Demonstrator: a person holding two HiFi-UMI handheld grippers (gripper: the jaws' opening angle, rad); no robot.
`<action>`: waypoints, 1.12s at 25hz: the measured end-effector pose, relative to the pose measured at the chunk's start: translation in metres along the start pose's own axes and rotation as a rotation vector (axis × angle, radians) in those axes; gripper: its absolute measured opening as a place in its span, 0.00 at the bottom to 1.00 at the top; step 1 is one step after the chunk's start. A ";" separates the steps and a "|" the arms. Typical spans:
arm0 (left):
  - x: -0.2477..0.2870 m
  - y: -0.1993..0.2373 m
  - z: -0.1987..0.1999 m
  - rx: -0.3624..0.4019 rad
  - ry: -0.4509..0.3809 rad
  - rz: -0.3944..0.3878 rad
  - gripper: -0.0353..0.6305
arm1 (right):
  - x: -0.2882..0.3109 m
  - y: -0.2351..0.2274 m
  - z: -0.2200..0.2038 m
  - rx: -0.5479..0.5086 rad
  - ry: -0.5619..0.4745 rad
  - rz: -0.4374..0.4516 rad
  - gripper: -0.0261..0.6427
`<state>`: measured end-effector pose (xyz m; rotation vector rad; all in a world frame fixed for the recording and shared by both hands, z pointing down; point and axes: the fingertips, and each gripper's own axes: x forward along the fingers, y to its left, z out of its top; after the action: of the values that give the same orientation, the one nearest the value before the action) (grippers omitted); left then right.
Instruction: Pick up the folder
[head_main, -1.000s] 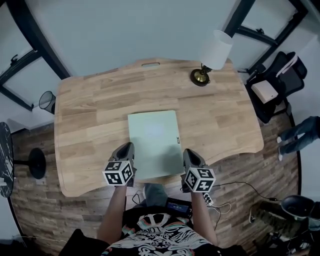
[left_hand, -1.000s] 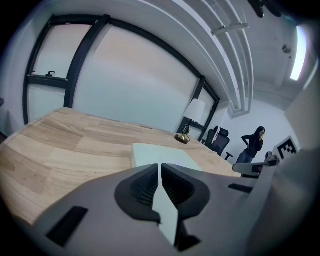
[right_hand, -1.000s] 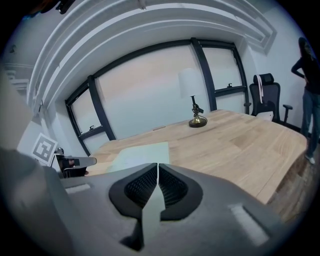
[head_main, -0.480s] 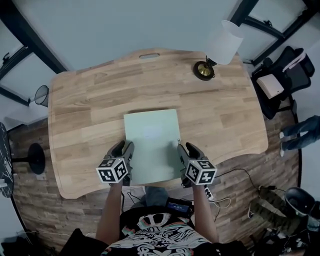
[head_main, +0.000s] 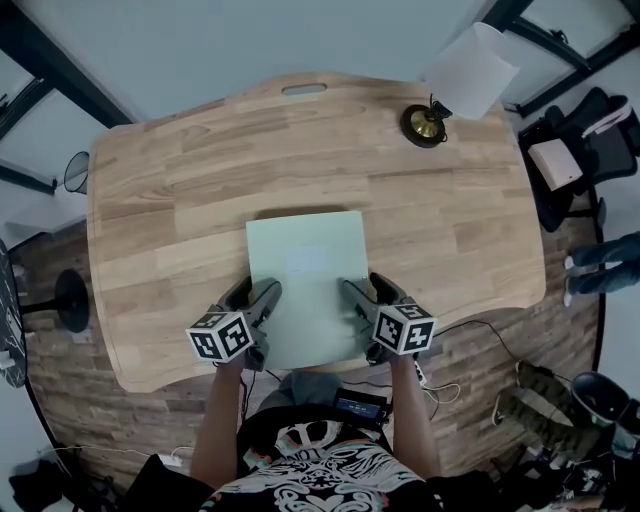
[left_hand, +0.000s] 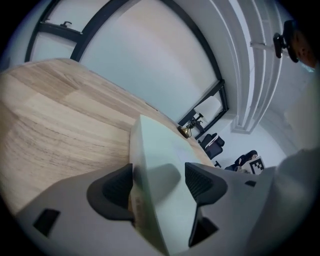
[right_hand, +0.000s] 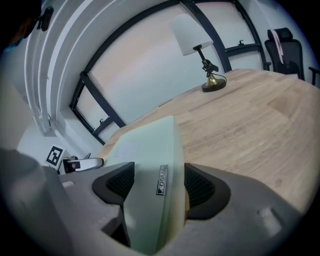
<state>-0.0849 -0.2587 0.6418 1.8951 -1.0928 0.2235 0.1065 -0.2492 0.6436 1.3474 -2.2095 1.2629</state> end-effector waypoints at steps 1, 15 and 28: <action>0.003 0.001 -0.002 0.002 0.009 0.004 0.51 | 0.002 0.001 -0.002 0.005 0.010 0.013 0.48; 0.012 0.009 -0.014 -0.059 0.031 0.023 0.52 | 0.010 0.002 -0.008 -0.066 0.032 -0.039 0.48; 0.006 0.004 -0.008 -0.060 0.037 0.047 0.52 | 0.003 0.008 -0.003 -0.024 -0.020 -0.071 0.47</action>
<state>-0.0824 -0.2565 0.6521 1.8073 -1.1086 0.2486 0.0972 -0.2470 0.6431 1.4218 -2.1631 1.1994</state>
